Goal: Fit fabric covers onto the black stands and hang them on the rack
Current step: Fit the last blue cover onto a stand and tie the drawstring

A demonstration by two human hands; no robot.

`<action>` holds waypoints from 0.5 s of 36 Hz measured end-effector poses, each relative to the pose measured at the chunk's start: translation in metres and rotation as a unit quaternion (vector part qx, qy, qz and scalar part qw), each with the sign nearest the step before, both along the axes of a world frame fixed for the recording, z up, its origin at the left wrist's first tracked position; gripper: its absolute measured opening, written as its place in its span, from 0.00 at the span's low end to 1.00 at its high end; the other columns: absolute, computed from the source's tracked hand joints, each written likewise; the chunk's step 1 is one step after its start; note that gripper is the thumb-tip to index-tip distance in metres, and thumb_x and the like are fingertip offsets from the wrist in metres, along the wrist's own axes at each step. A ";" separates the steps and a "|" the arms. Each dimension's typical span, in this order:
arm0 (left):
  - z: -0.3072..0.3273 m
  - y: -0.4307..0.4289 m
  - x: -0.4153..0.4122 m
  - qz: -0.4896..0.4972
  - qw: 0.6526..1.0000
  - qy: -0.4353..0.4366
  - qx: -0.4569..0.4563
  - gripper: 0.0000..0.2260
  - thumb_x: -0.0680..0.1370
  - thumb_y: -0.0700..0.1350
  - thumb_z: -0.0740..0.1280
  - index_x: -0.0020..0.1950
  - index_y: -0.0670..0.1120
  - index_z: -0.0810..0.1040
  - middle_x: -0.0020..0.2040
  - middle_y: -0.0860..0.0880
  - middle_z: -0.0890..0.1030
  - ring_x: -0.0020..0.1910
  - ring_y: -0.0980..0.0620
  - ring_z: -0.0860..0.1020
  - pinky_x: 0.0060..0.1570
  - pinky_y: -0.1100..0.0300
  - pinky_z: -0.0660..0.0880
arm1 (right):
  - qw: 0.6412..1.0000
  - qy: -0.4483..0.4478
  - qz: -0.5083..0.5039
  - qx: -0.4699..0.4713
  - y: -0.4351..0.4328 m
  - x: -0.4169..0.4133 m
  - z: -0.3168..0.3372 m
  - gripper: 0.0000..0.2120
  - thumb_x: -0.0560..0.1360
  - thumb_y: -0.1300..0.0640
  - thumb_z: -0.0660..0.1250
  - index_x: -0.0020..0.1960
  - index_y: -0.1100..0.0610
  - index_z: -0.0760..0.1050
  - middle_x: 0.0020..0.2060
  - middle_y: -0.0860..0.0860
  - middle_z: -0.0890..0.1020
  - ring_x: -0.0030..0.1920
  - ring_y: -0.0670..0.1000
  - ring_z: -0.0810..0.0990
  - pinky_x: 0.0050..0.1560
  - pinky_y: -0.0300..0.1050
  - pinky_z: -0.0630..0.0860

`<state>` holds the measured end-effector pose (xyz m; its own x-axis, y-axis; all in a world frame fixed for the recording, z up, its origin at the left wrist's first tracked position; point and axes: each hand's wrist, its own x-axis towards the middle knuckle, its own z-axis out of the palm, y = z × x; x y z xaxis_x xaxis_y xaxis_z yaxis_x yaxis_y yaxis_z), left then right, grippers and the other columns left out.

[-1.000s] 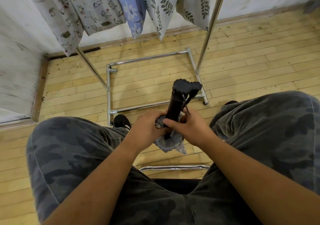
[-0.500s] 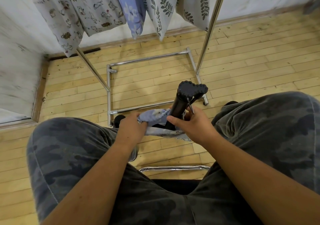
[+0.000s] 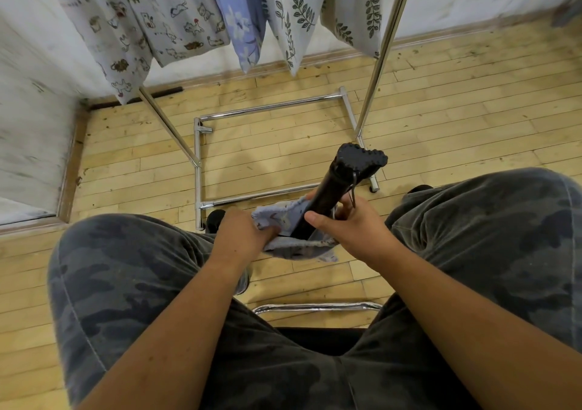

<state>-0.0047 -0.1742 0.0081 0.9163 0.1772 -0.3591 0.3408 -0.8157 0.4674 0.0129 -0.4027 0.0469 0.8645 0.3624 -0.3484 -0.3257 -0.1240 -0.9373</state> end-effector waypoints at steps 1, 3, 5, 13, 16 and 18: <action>0.000 0.002 0.000 -0.002 1.000 0.001 0.019 0.19 0.76 0.51 0.72 0.27 0.50 0.72 0.25 0.52 0.71 0.25 0.56 0.69 0.25 0.63 0.61 | 1.000 -0.003 0.003 0.001 0.000 -0.001 0.001 0.13 0.78 0.57 0.74 0.62 0.52 0.81 0.52 0.51 0.87 0.53 0.50 0.85 0.59 0.55 0.82; 0.000 0.005 0.000 -0.002 0.998 0.014 0.055 0.18 0.77 0.52 0.69 0.28 0.51 0.71 0.28 0.53 0.72 0.31 0.50 0.75 0.34 0.58 0.67 | 1.000 -0.012 0.008 0.008 0.001 -0.001 0.004 0.13 0.77 0.55 0.74 0.61 0.49 0.82 0.52 0.54 0.86 0.54 0.58 0.84 0.57 0.62 0.81; 0.001 0.007 -0.001 0.001 0.996 0.037 0.078 0.16 0.78 0.54 0.67 0.32 0.51 0.74 0.31 0.52 0.74 0.36 0.46 0.77 0.37 0.57 0.68 | 1.000 -0.017 0.016 0.020 0.001 -0.002 0.005 0.12 0.77 0.55 0.75 0.60 0.48 0.82 0.53 0.57 0.85 0.56 0.65 0.81 0.56 0.67 0.79; -0.003 0.006 0.000 -0.002 0.993 0.062 0.096 0.09 0.81 0.45 0.65 0.42 0.47 0.76 0.36 0.50 0.77 0.31 0.55 0.70 0.29 0.61 0.62 | 0.998 -0.010 0.043 0.047 0.004 -0.005 0.013 0.11 0.77 0.61 0.74 0.59 0.52 0.80 0.53 0.49 0.86 0.58 0.49 0.84 0.62 0.54 0.81; -0.005 0.006 0.000 -0.014 0.986 0.079 0.144 0.05 0.80 0.38 0.63 0.46 0.45 0.77 0.45 0.44 0.81 0.36 0.49 0.72 0.38 0.59 0.68 | 0.998 -0.015 0.044 0.045 0.005 -0.007 0.013 0.12 0.77 0.60 0.74 0.58 0.49 0.80 0.51 0.45 0.86 0.58 0.47 0.84 0.62 0.51 0.80; -0.009 0.009 0.000 0.011 0.988 0.082 0.127 0.06 0.80 0.36 0.64 0.55 0.42 0.78 0.52 0.42 0.82 0.42 0.46 0.75 0.42 0.57 0.69 | 0.998 -0.018 0.043 0.043 0.005 -0.007 0.014 0.12 0.77 0.60 0.75 0.58 0.48 0.81 0.51 0.44 0.86 0.58 0.47 0.83 0.62 0.51 0.81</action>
<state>-0.0047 -0.1656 -0.0007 0.8443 0.3001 -0.4441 0.4144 -0.8909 0.1858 0.0061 -0.3980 0.0607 0.8406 0.4625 -0.2820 -0.2833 -0.0684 -0.9566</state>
